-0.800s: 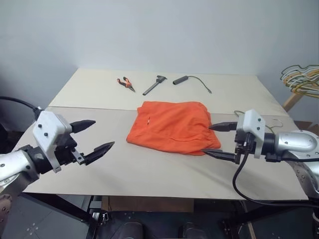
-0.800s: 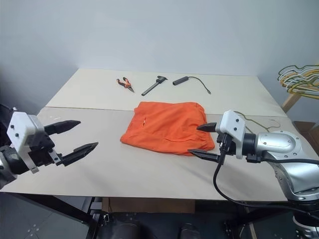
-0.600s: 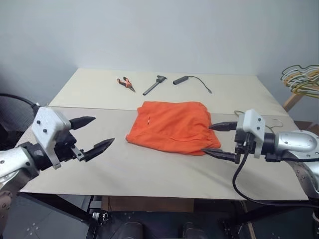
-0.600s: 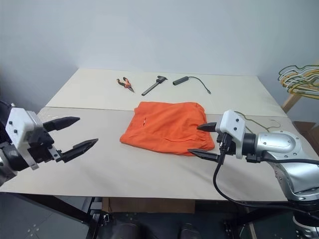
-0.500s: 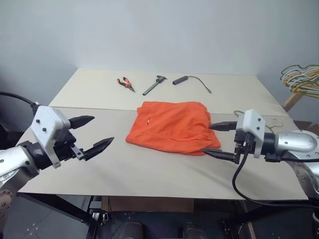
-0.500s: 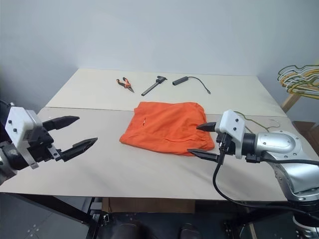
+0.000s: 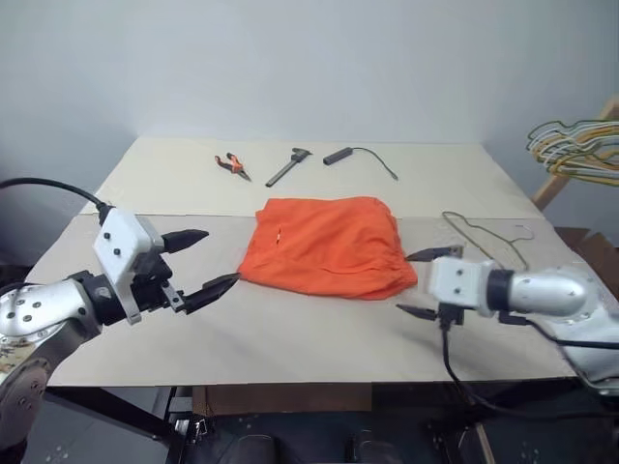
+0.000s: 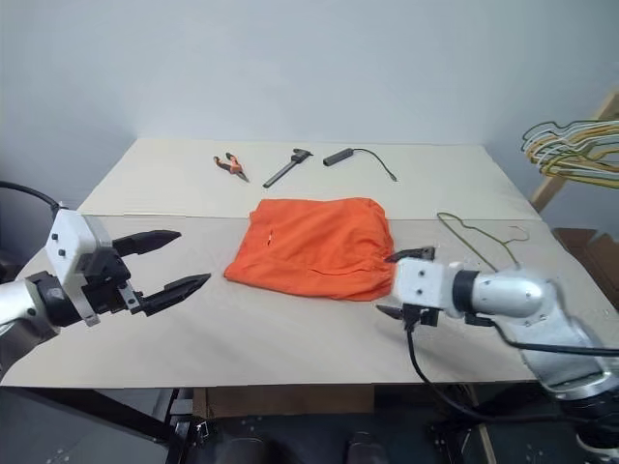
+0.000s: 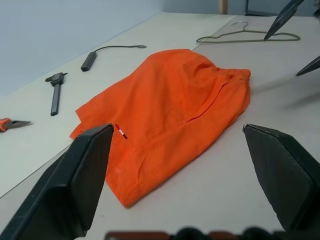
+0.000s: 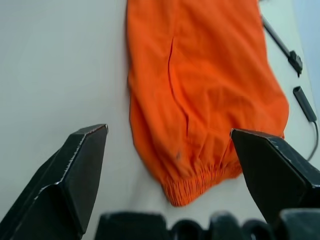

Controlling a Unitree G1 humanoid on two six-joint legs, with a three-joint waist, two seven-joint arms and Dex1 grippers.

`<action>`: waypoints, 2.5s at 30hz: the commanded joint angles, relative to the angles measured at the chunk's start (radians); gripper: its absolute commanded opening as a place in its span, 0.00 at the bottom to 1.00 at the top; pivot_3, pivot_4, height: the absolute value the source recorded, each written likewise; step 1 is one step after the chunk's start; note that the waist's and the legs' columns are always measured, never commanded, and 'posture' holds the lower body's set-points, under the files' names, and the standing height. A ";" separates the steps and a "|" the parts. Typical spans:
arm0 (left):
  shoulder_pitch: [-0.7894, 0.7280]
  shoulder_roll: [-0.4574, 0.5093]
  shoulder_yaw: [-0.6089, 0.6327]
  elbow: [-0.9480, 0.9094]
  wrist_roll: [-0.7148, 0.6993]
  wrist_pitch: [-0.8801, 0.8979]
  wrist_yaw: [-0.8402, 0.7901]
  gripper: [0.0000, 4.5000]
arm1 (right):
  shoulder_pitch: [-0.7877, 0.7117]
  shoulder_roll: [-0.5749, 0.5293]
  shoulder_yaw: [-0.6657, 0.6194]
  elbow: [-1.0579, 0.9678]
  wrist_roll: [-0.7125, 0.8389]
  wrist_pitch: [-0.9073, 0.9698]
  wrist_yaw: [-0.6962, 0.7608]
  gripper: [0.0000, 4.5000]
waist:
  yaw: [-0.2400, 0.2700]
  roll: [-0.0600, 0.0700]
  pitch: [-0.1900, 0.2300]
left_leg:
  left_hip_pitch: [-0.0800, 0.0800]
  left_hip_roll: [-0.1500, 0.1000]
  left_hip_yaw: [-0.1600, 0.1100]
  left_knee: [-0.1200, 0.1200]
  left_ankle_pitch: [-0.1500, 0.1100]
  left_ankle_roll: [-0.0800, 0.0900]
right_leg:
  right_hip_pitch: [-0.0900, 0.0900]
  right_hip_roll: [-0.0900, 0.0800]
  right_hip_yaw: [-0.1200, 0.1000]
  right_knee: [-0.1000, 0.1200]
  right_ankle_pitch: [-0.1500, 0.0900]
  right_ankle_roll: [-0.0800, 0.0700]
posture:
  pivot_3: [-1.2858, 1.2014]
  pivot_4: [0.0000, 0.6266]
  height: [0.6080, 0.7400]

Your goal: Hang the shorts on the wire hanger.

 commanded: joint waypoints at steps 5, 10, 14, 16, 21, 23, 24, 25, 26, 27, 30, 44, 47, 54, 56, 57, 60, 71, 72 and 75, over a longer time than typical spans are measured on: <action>-0.056 0.006 -0.032 0.022 0.014 -0.033 -0.031 1.00 | -0.206 0.140 0.173 0.301 -0.329 -0.134 -0.137 0.99 | -0.034 0.000 0.000 | 0.000 0.000 -0.001 -0.001 0.002 -0.001 | 0.000 0.001 0.000 0.001 0.001 -0.001 | 0.54 0.02 1.00; -0.060 0.007 -0.046 0.035 0.030 -0.048 -0.049 1.00 | -0.294 0.228 0.239 0.505 -0.413 -0.226 -0.184 0.72 | -0.042 0.000 0.000 | 0.000 0.000 -0.001 -0.003 0.002 -0.001 | -0.002 0.001 0.000 0.000 0.001 -0.001 | 0.54 0.02 1.00; -0.062 0.004 -0.053 0.041 0.040 -0.056 -0.064 1.00 | -0.340 0.264 0.262 0.623 -0.463 -0.304 -0.232 0.41 | -0.045 0.001 0.000 | 0.000 0.000 -0.002 -0.003 0.002 -0.001 | -0.001 0.001 0.000 0.001 0.001 -0.001 | 0.54 0.02 1.00; -0.066 0.004 -0.062 0.047 0.048 -0.061 -0.072 1.00 | -0.360 0.280 0.271 0.672 -0.481 -0.328 -0.253 0.26 | -0.047 0.001 0.000 | 0.000 0.000 -0.002 -0.003 0.002 -0.001 | -0.001 0.001 0.000 0.001 0.001 -0.001 | 0.54 0.01 1.00; -0.061 0.029 -0.127 0.082 0.145 -0.130 -0.119 1.00 | -0.364 0.278 0.250 0.683 -0.478 -0.391 -0.263 0.02 | -0.052 0.001 0.000 | 0.000 0.000 -0.002 -0.003 0.002 -0.002 | -0.001 0.001 0.000 0.002 0.001 -0.001 | 0.54 0.00 1.00; -0.048 0.044 -0.178 0.109 0.223 -0.188 -0.145 1.00 | -0.349 0.251 0.227 0.638 -0.432 -0.446 -0.229 0.02 | -0.056 0.001 0.000 | 0.000 0.000 -0.002 -0.003 0.002 -0.002 | -0.001 0.001 0.000 0.002 0.001 -0.001 | 0.54 0.00 1.00; -0.044 0.051 -0.209 0.127 0.267 -0.218 -0.152 1.00 | -0.337 0.236 0.213 0.604 -0.406 -0.453 -0.204 0.02 | -0.057 0.001 0.000 | 0.000 0.000 -0.002 -0.003 0.002 -0.002 | -0.001 0.001 0.000 0.002 0.001 -0.001 | 0.54 0.00 1.00; -0.048 0.051 -0.244 0.149 0.309 -0.242 -0.152 1.00 | -0.326 0.213 0.201 0.571 -0.384 -0.484 -0.190 0.02 | -0.056 0.001 0.000 | 0.000 0.000 -0.002 -0.003 0.002 -0.002 | -0.002 0.001 0.000 0.002 0.001 -0.001 | 0.54 0.00 1.00; -0.062 0.045 -0.279 0.175 0.341 -0.255 -0.149 1.00 | -0.312 0.195 0.186 0.535 -0.341 -0.512 -0.164 0.02 | -0.056 0.002 0.000 | 0.000 0.000 -0.002 -0.003 0.002 -0.002 | -0.002 0.001 0.000 0.002 0.001 -0.001 | 0.54 0.00 1.00; -0.078 0.044 -0.325 0.208 0.396 -0.289 -0.150 1.00 | -0.299 0.178 0.171 0.496 -0.313 -0.523 -0.146 0.02 | -0.055 0.002 0.000 | 0.000 0.000 -0.002 -0.003 0.002 -0.002 | -0.002 0.001 0.000 0.002 0.001 -0.001 | 0.53 0.00 1.00; -0.117 0.065 -0.454 0.316 0.602 -0.432 -0.143 1.00 | -0.278 0.157 0.140 0.439 -0.276 -0.550 -0.125 0.02 | -0.057 0.002 0.000 | 0.000 0.000 -0.001 -0.003 0.002 -0.002 | -0.001 0.001 0.000 0.002 0.001 -0.001 | 0.52 0.00 1.00; -0.406 -0.131 -0.722 0.838 1.015 -0.721 -0.075 0.80 | -0.210 0.133 0.063 0.330 -0.187 -0.541 -0.058 0.00 | -0.066 0.003 -0.001 | 0.000 0.000 0.000 -0.002 0.002 -0.001 | -0.001 0.001 0.000 0.002 0.001 -0.001 | 0.49 0.00 1.00; -0.441 -0.156 -0.726 0.903 1.045 -0.750 -0.067 0.58 | -0.198 0.130 0.049 0.315 -0.180 -0.531 -0.050 0.00 | -0.073 0.003 -0.001 | 0.000 0.000 0.000 -0.001 0.002 -0.001 | -0.001 0.001 0.000 0.003 0.001 -0.001 | 0.49 0.00 1.00; -0.437 -0.076 -0.665 0.905 0.981 -0.871 -0.175 0.05 | -0.168 0.105 0.008 0.261 -0.106 -0.503 0.014 0.00 | -0.100 0.003 -0.001 | 0.000 0.001 0.000 -0.001 0.002 -0.001 | -0.002 0.001 0.001 0.004 0.001 -0.001 | 0.49 0.00 1.00; -0.411 -0.020 -0.639 0.871 0.911 -0.931 -0.263 0.00 | -0.153 0.080 -0.002 0.227 -0.050 -0.487 0.070 0.00 | -0.108 0.003 -0.001 | -0.001 0.001 0.000 -0.002 0.002 -0.001 | -0.004 0.001 0.001 0.005 0.001 -0.001 | 0.49 0.00 1.00; -0.381 0.039 -0.613 0.835 0.838 -0.949 -0.354 0.00 | -0.137 0.045 -0.010 0.201 -0.004 -0.488 0.118 0.00 | -0.111 0.003 -0.001 | 0.000 0.001 0.000 -0.002 0.002 -0.001 | -0.004 0.001 0.001 0.005 0.001 -0.001 | 0.49 0.00 1.00; -0.275 0.220 -0.515 0.751 0.649 -0.962 -0.589 0.00 | -0.096 -0.051 -0.045 0.124 0.147 -0.464 0.251 0.00 | -0.118 0.004 -0.001 | 0.001 0.002 0.001 -0.002 0.001 0.000 | -0.004 0.000 0.001 0.009 0.000 -0.001 | 0.49 0.01 1.00; -0.827 -0.076 -0.478 1.048 0.770 -0.764 -0.165 0.00 | -0.675 0.314 -0.011 0.665 0.035 -0.254 -0.100 0.00 | -0.090 0.004 -0.002 | 0.019 0.001 0.002 0.000 0.003 0.000 | 0.016 -0.001 0.000 0.009 -0.002 0.004 | 0.51 0.00 1.00; -0.947 -0.126 -0.483 1.153 0.821 -0.749 -0.059 0.00 | -0.773 0.369 -0.013 0.787 -0.016 -0.239 -0.217 0.00 | -0.089 0.004 -0.002 | 0.018 0.000 0.002 0.000 0.003 0.000 | 0.015 -0.001 0.000 0.009 0.000 0.000 | 0.51 0.00 1.00; -1.287 -0.231 -0.494 1.512 0.958 -0.806 0.326 0.00 | -1.043 0.505 -0.055 1.133 -0.105 -0.235 -0.625 0.00 | -0.094 0.004 -0.002 | 0.009 -0.002 0.000 -0.001 0.004 -0.002 | 0.004 -0.002 0.000 0.011 0.002 -0.001 | 0.51 0.00 1.00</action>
